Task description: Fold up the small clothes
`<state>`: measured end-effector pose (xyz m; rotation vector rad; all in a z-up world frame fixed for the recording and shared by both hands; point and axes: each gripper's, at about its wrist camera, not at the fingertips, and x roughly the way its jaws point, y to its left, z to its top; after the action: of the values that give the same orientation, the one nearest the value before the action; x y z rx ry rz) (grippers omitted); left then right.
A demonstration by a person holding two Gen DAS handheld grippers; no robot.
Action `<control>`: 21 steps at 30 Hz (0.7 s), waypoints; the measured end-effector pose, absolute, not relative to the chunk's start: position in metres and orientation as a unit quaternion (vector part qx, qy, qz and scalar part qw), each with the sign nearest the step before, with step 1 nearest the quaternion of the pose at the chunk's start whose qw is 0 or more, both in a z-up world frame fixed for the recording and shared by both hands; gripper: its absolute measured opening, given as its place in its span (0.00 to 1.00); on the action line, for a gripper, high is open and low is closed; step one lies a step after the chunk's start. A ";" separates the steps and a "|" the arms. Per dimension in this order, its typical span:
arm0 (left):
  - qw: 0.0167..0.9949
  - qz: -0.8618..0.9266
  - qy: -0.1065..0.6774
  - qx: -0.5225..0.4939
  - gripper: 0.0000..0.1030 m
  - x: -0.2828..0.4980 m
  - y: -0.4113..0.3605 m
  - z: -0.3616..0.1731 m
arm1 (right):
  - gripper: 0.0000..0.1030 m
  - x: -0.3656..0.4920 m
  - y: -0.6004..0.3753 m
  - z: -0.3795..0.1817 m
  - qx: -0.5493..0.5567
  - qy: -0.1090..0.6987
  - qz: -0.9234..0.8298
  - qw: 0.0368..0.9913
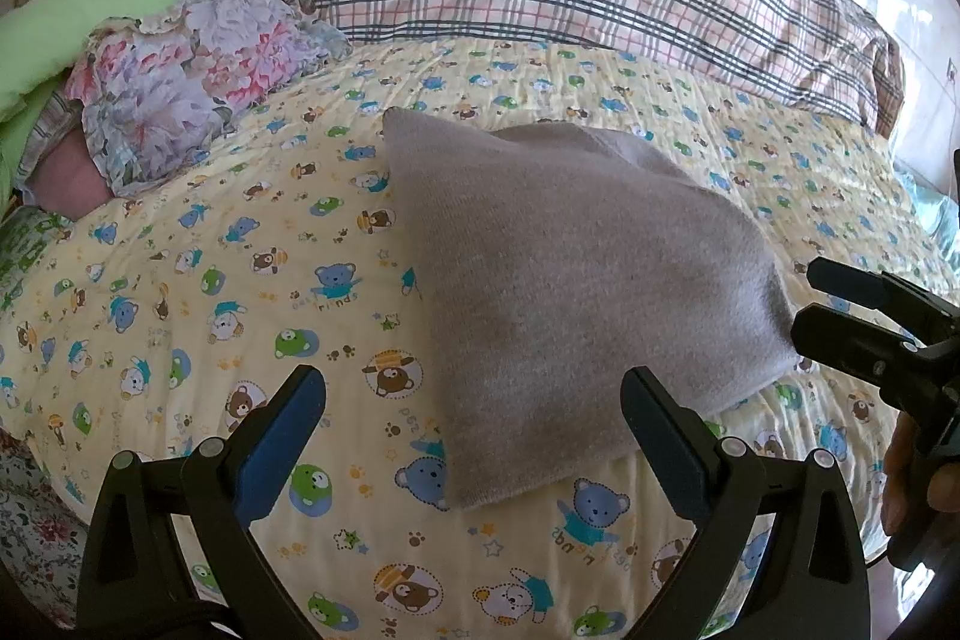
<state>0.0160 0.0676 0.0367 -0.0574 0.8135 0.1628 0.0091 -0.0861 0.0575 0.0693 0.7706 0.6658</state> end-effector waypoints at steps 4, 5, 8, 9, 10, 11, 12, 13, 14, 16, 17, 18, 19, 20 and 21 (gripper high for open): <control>0.915 0.077 0.396 -0.028 0.96 0.016 0.067 0.037 | 0.93 0.009 -0.086 0.057 0.033 0.369 0.319 0.873; 0.915 0.077 0.395 -0.027 0.96 0.016 0.067 0.037 | 0.93 0.009 -0.086 0.058 0.033 0.369 0.319 0.873; 0.915 0.077 0.395 -0.027 0.96 0.016 0.067 0.038 | 0.93 0.009 -0.087 0.058 0.033 0.369 0.318 0.873; 0.915 0.076 0.395 -0.027 0.96 0.016 0.066 0.038 | 0.93 0.010 -0.086 0.058 0.032 0.369 0.319 0.873; 0.915 0.076 0.395 -0.027 0.96 0.016 0.066 0.038 | 0.93 0.009 -0.087 0.058 0.033 0.369 0.319 0.873; 0.915 0.076 0.395 -0.027 0.96 0.016 0.066 0.038 | 0.93 0.010 -0.086 0.058 0.033 0.369 0.318 0.873; 0.915 0.075 0.395 -0.028 0.96 0.016 0.066 0.038 | 0.93 0.009 -0.086 0.058 0.033 0.369 0.318 0.873; 0.915 0.075 0.395 -0.028 0.96 0.016 0.066 0.039 | 0.93 0.009 -0.087 0.058 0.034 0.369 0.318 0.873; 0.915 0.075 0.394 -0.027 0.96 0.016 0.066 0.039 | 0.93 0.009 -0.086 0.058 0.035 0.370 0.318 0.872; 0.915 0.076 0.394 -0.027 0.96 0.016 0.066 0.040 | 0.93 0.011 -0.087 0.059 0.035 0.370 0.317 0.873; 0.915 0.075 0.395 -0.027 0.96 0.016 0.066 0.040 | 0.93 0.011 -0.087 0.059 0.035 0.370 0.317 0.873; 0.915 0.075 0.395 -0.028 0.96 0.016 0.066 0.040 | 0.93 0.011 -0.087 0.059 0.035 0.370 0.318 0.872; 0.915 0.075 0.395 -0.028 0.96 0.016 0.066 0.040 | 0.93 0.010 -0.088 0.059 0.035 0.370 0.318 0.872; 0.915 0.075 0.395 -0.028 0.96 0.017 0.066 0.040 | 0.93 0.011 -0.087 0.059 0.034 0.369 0.318 0.872; 0.915 0.076 0.395 -0.027 0.96 0.017 0.065 0.040 | 0.93 0.011 -0.087 0.059 0.034 0.369 0.318 0.873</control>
<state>0.0167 0.0652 0.0402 -0.0566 0.8137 0.1555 0.0107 -0.0872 0.0592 0.0716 0.7714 0.6641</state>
